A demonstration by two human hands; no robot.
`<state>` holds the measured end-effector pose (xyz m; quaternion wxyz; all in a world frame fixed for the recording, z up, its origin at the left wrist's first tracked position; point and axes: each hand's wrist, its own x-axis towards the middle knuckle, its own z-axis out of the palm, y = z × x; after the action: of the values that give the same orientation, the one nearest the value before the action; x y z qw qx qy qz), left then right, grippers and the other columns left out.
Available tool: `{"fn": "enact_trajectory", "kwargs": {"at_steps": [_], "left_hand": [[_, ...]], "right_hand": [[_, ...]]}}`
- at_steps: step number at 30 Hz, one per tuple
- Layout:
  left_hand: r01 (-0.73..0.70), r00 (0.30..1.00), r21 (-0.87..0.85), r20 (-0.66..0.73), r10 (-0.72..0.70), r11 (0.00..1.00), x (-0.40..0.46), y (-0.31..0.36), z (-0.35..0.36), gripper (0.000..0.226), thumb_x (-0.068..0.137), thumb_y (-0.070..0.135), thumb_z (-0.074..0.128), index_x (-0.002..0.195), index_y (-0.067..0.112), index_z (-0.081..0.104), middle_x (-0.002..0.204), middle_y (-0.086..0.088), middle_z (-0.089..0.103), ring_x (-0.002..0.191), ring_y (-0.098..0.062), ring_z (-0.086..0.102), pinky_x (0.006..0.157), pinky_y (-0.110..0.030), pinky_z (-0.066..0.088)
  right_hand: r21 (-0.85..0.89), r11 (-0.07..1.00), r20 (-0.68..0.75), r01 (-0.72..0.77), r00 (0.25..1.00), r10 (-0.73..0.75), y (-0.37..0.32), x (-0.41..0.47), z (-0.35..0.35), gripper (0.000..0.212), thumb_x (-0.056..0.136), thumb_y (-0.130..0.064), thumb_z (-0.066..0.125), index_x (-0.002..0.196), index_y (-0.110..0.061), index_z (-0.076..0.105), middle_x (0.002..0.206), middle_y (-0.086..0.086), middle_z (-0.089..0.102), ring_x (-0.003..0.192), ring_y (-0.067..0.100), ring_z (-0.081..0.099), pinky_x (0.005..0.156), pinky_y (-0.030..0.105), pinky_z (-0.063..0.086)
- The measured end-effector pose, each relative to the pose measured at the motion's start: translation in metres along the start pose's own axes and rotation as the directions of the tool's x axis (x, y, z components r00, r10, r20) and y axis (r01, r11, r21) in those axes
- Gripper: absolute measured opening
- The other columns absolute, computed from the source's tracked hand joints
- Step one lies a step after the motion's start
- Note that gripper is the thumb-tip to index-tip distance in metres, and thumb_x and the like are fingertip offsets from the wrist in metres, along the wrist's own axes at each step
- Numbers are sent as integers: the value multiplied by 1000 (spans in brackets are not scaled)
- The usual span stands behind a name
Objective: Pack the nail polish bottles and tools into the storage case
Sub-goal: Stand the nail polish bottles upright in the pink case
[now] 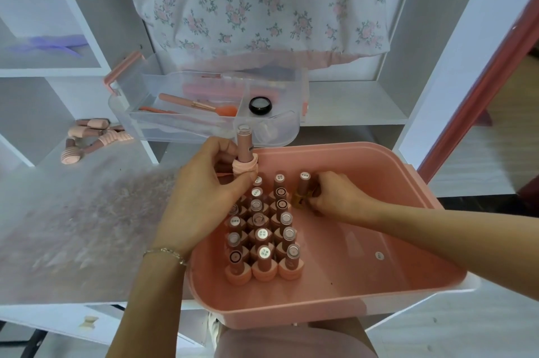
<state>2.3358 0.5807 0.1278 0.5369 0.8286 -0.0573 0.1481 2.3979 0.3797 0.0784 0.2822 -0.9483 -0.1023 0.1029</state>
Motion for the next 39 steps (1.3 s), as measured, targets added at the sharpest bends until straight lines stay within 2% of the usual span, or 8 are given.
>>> {"fn": "enact_trajectory", "kwargs": {"at_steps": [4, 9, 18, 24, 30, 34, 37, 39], "left_hand": [[2, 1000, 4, 6, -2, 1000, 0, 0, 0, 26, 72, 11, 73, 83, 28, 56, 80, 16, 68, 78, 2, 64, 69, -6, 45], [4, 1000, 11, 7, -4, 1000, 0, 1, 1, 26, 73, 10, 73, 84, 26, 56, 82, 11, 68, 77, 2, 64, 69, -6, 45], [14, 1000, 29, 4, -14, 999, 0, 0, 1, 25, 72, 13, 74, 85, 25, 56, 83, 9, 67, 77, 2, 63, 72, -9, 47], [19, 1000, 27, 14, -19, 999, 0, 0, 1, 27, 72, 12, 74, 83, 28, 56, 80, 14, 67, 78, 2, 63, 70, -7, 46], [17, 999, 47, 40, -19, 999, -1, -2, 0, 26, 71, 13, 73, 86, 26, 57, 86, 10, 68, 82, -4, 65, 78, -21, 48], [7, 998, 45, 59, -9, 999, -1, -2, -1, 28, 72, 12, 74, 84, 30, 57, 86, 10, 68, 83, -5, 65, 80, -26, 49], [-2, 996, 50, 88, -3, 999, -1, -3, -1, 27, 73, 15, 74, 86, 33, 59, 87, 14, 68, 82, -2, 65, 79, -25, 50], [-7, 993, 54, 117, 1, 999, -1, -3, -1, 31, 74, 14, 74, 86, 38, 59, 88, 16, 68, 82, -1, 64, 79, -26, 50]], "right_hand": [[10, 1000, -7, 25, 1000, -25, -1, 0, 1, 15, 77, -13, 56, 84, -2, 64, 84, 11, 69, 80, 27, 63, 72, 36, 52], [16, 999, -17, 28, 999, -28, -1, 0, 3, 16, 78, -13, 57, 88, -3, 64, 88, 11, 69, 84, 28, 63, 74, 36, 51], [-5, 998, -21, 56, 998, -56, -4, -1, 3, 17, 79, -14, 57, 88, -1, 64, 91, 14, 69, 88, 31, 62, 71, 34, 49], [-38, 998, -6, 54, 998, -55, -4, -4, 2, 17, 80, -14, 57, 88, -1, 62, 91, 13, 68, 87, 29, 62, 64, 27, 41], [-67, 997, 59, 30, 998, -26, -3, -6, -2, 18, 80, -16, 53, 85, -2, 62, 88, 13, 67, 85, 31, 62, 73, 38, 52], [-99, 995, 67, -31, 997, 37, 1, -8, -17, 19, 78, -18, 56, 85, -1, 63, 84, 11, 67, 81, 28, 64, 72, 35, 52], [-133, 990, 0, 40, 999, -41, -3, -16, -30, 19, 78, -21, 55, 76, -4, 63, 75, 10, 67, 71, 24, 64, 65, 35, 52], [-6, 988, -60, 157, 986, -157, -12, -24, -38, 12, 81, -21, 55, 76, -15, 64, 71, 0, 67, 67, 12, 63, 63, 31, 52]]}}
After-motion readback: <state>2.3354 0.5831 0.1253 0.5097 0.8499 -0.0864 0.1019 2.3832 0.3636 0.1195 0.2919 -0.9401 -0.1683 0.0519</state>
